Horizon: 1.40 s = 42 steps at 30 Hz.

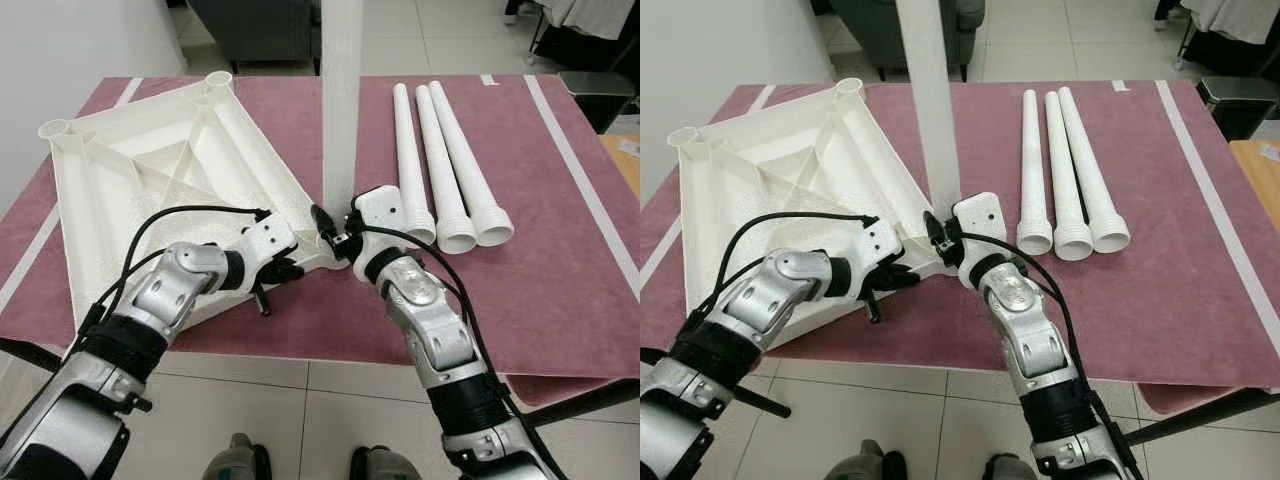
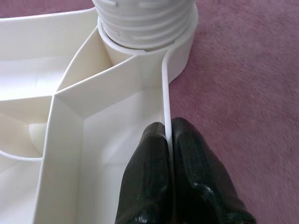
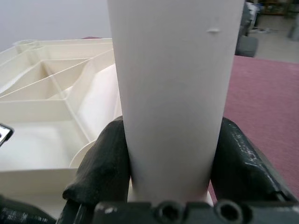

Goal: Building children table

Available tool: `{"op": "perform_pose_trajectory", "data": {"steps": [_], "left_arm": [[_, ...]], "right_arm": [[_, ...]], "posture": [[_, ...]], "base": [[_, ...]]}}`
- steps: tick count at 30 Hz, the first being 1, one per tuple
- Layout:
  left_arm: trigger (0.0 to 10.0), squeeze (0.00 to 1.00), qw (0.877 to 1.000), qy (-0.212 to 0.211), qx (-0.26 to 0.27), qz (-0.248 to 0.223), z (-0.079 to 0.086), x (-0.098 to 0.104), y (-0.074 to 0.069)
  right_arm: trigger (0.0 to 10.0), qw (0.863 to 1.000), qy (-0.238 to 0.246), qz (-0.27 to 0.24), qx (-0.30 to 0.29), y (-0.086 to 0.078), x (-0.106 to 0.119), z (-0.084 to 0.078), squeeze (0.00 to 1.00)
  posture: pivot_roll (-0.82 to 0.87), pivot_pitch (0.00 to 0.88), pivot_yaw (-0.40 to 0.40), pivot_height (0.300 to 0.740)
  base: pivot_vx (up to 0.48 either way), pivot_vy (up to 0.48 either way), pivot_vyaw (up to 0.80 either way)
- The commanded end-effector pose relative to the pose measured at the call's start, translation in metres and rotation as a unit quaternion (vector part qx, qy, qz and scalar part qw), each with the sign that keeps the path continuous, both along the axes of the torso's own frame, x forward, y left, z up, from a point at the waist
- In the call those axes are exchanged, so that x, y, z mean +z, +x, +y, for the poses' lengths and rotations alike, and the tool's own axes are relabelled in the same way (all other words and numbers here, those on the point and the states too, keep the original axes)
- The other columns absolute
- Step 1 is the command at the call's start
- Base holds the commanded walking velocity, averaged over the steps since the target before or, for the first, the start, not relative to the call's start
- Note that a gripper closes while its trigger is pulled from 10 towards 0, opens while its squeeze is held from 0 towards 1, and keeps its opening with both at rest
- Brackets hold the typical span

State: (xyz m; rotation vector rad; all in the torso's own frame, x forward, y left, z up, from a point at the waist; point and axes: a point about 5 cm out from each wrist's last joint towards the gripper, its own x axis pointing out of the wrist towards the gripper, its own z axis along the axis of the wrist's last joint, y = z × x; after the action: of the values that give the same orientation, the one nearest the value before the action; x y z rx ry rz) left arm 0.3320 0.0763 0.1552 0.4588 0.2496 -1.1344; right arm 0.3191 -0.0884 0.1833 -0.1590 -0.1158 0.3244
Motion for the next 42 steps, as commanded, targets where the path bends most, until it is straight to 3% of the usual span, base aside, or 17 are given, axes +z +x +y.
{"op": "perform_pose_trajectory", "data": {"steps": [1,6,7,12,13,15,16,17,20,25,27,30,39,42], "left_arm": [[0.0,0.00,0.999,-0.014,0.005,-0.037,-0.011,0.018,0.009],[0.0,0.00,0.999,-0.018,0.024,-0.040,-0.019,0.019,0.016],[0.0,0.00,0.999,-0.020,0.021,-0.039,-0.019,0.019,0.015],[0.0,0.00,0.999,-0.021,0.019,-0.038,-0.018,0.019,0.014],[0.0,0.00,0.999,-0.022,0.015,-0.036,-0.016,0.019,0.012],[0.0,0.00,0.999,-0.022,0.015,-0.036,-0.016,0.019,0.012],[0.0,0.00,0.999,-0.022,0.010,-0.035,-0.014,0.018,0.010],[0.0,0.00,0.999,-0.027,-0.001,-0.032,-0.010,0.018,0.005],[0.0,0.00,0.999,-0.034,-0.016,-0.031,-0.007,0.017,0.000],[0.0,0.00,0.999,-0.035,-0.019,-0.031,-0.007,0.017,0.000],[0.0,0.00,0.997,-0.040,-0.051,-0.027,0.008,0.015,-0.016],[0.0,0.00,0.996,-0.036,-0.074,-0.026,0.017,0.014,-0.029],[0.0,0.00,0.995,-0.024,-0.093,-0.030,0.030,0.019,-0.045],[0.0,0.00,0.993,0.021,-0.108,-0.040,0.041,0.015,-0.057]], "right_arm": [[0.0,0.989,-0.022,0.109,-0.101,0.004,-0.042,-0.021,0.00],[0.0,0.987,-0.006,0.101,-0.127,0.005,-0.039,-0.016,0.00],[10.0,0.990,0.001,0.091,-0.110,0.004,-0.037,-0.011,0.00],[10.0,0.992,0.006,0.084,-0.097,0.003,-0.035,-0.009,0.00],[10.0,0.994,0.012,0.073,-0.076,0.001,-0.033,-0.007,0.92],[10.0,0.994,0.012,0.073,-0.076,0.001,-0.033,-0.007,0.92],[10.0,0.997,0.019,0.052,-0.044,-0.002,-0.027,-0.003,1.00],[10.0,0.999,0.036,0.026,0.003,-0.005,-0.017,0.000,0.00],[10.0,0.997,0.060,-0.003,0.054,-0.010,-0.004,0.005,0.00],[10.0,0.996,0.065,-0.006,0.059,-0.011,-0.001,0.005,0.00],[10.0,0.992,0.070,-0.031,0.105,-0.011,0.015,-0.004,0.00],[10.0,0.986,0.064,-0.046,0.150,-0.013,0.026,-0.007,0.00],[10.0,0.973,0.049,-0.048,0.219,-0.022,0.031,-0.003,0.00],[10.0,0.966,0.038,-0.031,0.254,-0.030,0.025,0.002,0.00]], "posture": [[0.01,0.124,0.105,0.740],[0.00,0.124,0.108,0.740],[0.00,0.127,0.108,0.740],[0.00,0.127,0.108,0.740],[0.00,0.131,0.109,0.740],[0.00,0.131,0.109,0.740],[0.01,0.134,0.108,0.740],[0.01,0.137,0.108,0.740],[0.01,0.138,0.108,0.740],[0.01,0.138,0.108,0.740],[0.02,0.145,0.108,0.740],[0.02,0.146,0.110,0.740],[0.03,0.144,0.112,0.740],[0.02,0.142,0.112,0.740]], "base": [[0.000,0.000,0.00],[0.000,0.000,0.00],[0.000,0.000,0.00],[0.000,0.000,0.00],[0.000,0.000,0.00],[0.000,0.000,0.00],[0.000,0.000,0.00],[0.000,0.000,0.00],[0.000,0.000,0.00],[0.000,0.000,0.00],[0.000,0.000,0.00],[0.000,0.000,0.00],[0.000,0.000,0.00],[0.000,0.000,0.00]]}}
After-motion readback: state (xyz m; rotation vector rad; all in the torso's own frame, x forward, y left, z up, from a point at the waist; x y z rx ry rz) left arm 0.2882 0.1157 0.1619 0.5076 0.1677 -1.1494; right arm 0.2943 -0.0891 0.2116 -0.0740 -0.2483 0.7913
